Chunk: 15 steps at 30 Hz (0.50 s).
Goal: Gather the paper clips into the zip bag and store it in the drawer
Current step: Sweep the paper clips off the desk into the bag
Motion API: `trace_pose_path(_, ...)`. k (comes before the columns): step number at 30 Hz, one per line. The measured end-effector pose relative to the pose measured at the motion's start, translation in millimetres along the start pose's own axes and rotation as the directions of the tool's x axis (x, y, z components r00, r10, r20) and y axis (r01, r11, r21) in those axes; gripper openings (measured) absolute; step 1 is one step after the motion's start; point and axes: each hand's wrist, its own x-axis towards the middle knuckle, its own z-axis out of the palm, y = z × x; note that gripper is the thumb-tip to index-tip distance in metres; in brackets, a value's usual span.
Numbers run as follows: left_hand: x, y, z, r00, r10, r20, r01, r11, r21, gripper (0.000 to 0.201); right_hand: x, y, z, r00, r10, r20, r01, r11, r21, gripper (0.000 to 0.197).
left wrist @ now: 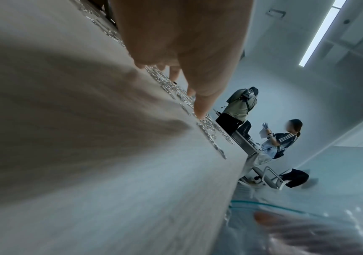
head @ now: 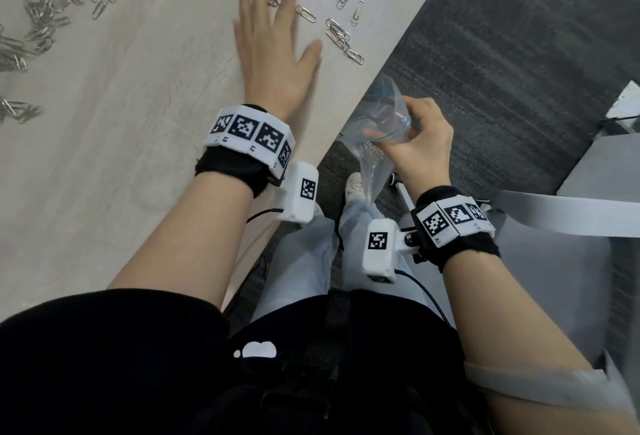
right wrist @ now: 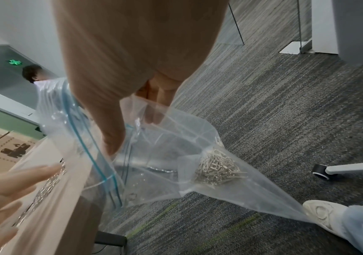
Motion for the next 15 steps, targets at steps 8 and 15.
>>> trace_pose_path(8,28.1,-1.1,0.4,0.987,-0.157,-0.016,0.158,0.981,0.116,0.083,18.2,-2.4,-8.6,0.998,0.046,-0.037,-0.046,0.999,0.019,0.038)
trace_pose_path(15,63.4,-6.0,-3.9,0.963,-0.253,-0.094,0.26,0.963,0.076,0.066,37.8,0.6,-13.2,0.998,0.056,-0.028,-0.056,0.998,0.004,0.039)
